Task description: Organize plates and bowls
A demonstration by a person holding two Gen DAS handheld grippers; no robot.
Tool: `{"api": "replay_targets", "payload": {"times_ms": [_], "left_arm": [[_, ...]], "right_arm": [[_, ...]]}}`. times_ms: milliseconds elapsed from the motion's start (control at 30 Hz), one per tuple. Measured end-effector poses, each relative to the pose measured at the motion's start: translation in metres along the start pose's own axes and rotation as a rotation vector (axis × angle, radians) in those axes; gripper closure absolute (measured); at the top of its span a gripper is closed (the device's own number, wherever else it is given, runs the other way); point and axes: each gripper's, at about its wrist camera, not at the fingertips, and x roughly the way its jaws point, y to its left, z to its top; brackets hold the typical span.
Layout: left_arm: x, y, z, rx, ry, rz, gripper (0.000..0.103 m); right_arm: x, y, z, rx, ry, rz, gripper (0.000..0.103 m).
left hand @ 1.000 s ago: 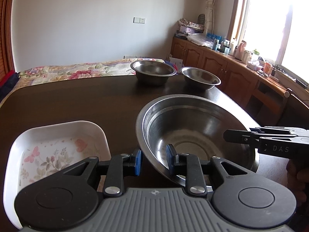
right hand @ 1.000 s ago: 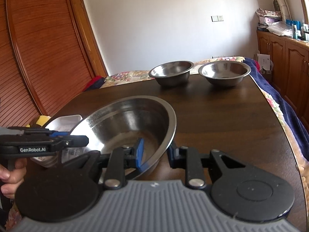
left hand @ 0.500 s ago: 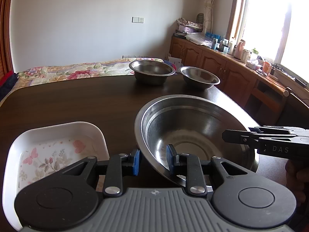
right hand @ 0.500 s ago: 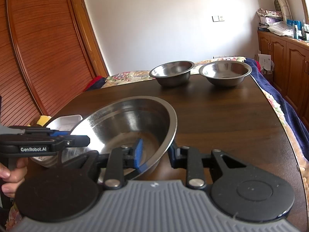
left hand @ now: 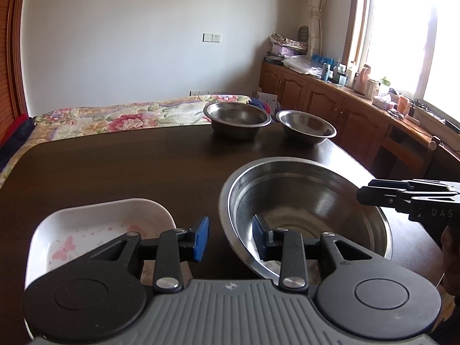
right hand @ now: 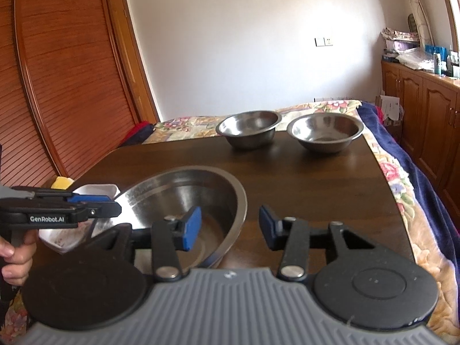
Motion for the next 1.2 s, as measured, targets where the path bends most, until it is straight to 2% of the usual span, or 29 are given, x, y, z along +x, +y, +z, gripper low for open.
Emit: {"api": "replay_targets", "payload": {"times_ms": [300,533,867,1200], "left_arm": [[-0.003,0.006,0.029,0.029,-0.051,0.030,0.034],[0.005,0.004,0.063,0.037,-0.095,0.056,0.026],[0.042,-0.004,0.095,0.036,-0.093,0.056,0.024],[0.087,-0.003,0.118,0.049,-0.062,0.095,0.024]], "right_arm": [[-0.005,-0.014,0.034,-0.043,-0.059,-0.014,0.056],[0.013,-0.029,0.071,-0.095,-0.095,-0.031,0.056],[0.056,-0.041,0.096,-0.141,-0.071,-0.029,0.056],[0.113,-0.049,0.113,-0.157,-0.015,-0.043,0.057]]}}
